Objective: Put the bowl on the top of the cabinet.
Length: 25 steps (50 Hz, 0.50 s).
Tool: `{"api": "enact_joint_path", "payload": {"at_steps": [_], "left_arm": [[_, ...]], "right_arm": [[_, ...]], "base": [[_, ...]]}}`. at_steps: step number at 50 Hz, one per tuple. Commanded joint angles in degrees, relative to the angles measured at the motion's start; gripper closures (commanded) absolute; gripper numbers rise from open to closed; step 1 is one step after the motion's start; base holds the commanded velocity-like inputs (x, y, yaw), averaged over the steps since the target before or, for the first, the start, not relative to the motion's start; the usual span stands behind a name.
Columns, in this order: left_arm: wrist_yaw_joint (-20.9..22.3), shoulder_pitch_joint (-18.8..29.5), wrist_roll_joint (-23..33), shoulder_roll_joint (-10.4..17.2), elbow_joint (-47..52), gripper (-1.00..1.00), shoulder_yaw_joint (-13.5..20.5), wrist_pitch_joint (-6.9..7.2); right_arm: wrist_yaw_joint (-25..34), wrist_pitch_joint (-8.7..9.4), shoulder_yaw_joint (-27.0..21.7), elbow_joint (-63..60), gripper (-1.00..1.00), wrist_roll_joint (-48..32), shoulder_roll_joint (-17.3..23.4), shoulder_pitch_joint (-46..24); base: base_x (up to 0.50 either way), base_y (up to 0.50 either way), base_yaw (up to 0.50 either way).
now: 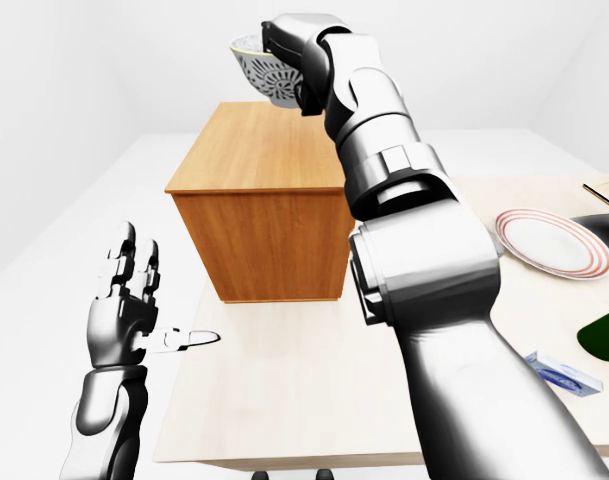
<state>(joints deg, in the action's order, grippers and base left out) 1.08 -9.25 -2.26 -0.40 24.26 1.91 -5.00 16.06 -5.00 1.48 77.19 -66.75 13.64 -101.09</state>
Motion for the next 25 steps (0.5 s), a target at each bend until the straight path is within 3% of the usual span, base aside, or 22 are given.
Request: {"api": "enact_joint_path", "payload": {"at_steps": [1, 25], "left_arm": [[0.24, -0.15, -0.11, -0.02, 0.04, -1.00, -0.03, 0.00], [-0.08, 0.59, -0.17, 0.01, -0.03, -1.00, 0.51, 0.00]], "right_arm": [[-1.33, 0.00, 0.11, -1.03, 1.00, -2.08, -2.41, 0.68], [-2.34, 0.00, 1.13, -1.16, 1.00, -2.37, -4.52, 5.89]], "base": [[0.00, 0.00, 0.00], [0.00, 0.00, 0.00]]}}
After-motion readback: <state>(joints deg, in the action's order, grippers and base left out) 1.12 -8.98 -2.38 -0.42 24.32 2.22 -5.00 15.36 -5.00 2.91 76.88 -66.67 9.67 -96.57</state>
